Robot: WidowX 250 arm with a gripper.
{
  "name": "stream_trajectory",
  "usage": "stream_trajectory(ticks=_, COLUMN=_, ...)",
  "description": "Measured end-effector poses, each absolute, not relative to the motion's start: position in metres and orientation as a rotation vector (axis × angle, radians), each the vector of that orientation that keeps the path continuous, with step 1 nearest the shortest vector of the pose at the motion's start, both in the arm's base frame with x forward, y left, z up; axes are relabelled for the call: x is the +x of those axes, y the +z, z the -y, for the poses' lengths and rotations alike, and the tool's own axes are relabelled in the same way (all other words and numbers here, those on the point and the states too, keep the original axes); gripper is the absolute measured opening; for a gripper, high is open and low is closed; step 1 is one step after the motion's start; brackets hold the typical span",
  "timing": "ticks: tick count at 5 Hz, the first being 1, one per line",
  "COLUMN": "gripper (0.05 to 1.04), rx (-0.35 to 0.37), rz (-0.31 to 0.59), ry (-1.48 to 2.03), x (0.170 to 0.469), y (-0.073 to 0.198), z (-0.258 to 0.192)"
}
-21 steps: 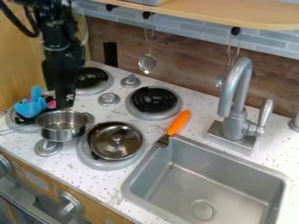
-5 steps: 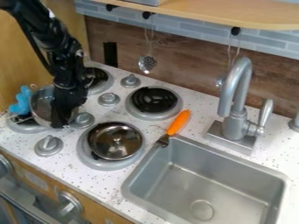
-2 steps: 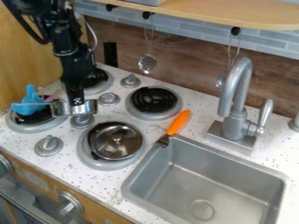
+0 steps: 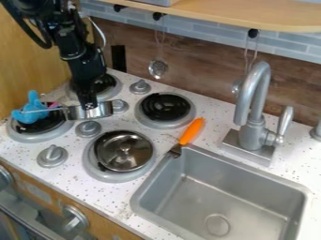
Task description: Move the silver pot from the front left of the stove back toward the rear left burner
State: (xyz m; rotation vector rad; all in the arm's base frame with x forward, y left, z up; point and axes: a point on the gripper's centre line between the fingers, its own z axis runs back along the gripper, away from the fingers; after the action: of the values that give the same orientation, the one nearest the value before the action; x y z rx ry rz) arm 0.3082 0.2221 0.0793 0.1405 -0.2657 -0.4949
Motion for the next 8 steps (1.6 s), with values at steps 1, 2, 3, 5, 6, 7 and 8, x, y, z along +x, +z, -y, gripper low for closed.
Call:
stream_trajectory(ticks=1, gripper=0.077, rx=0.141, rz=0.323, ry=-0.524, x=0.324, y=0.071, z=-0.216)
stream_trajectory(ticks=2, gripper=0.077, rx=0.169, rz=0.37, ry=-0.561, x=0.342, y=0.07, z=-0.205)
stream_trajectory(ticks=3, gripper=0.077, rx=0.164, rz=0.372, ry=-0.581, x=0.351, y=0.063, z=-0.194)
stream_trajectory(ticks=5, gripper=0.077, rx=0.154, rz=0.343, ry=-0.628, x=0.37, y=0.041, z=-0.173)
stream_trajectory(ticks=6, gripper=0.077, rx=0.154, rz=0.324, ry=-0.64, x=0.382, y=0.032, z=-0.164)
stream_trajectory(ticks=7, gripper=0.077, rx=0.167, rz=0.315, ry=-0.651, x=0.394, y=0.03, z=-0.153)
stream_trajectory(ticks=8, gripper=0.103, rx=0.15, rz=0.302, ry=-0.673, x=0.403, y=0.028, z=-0.142)
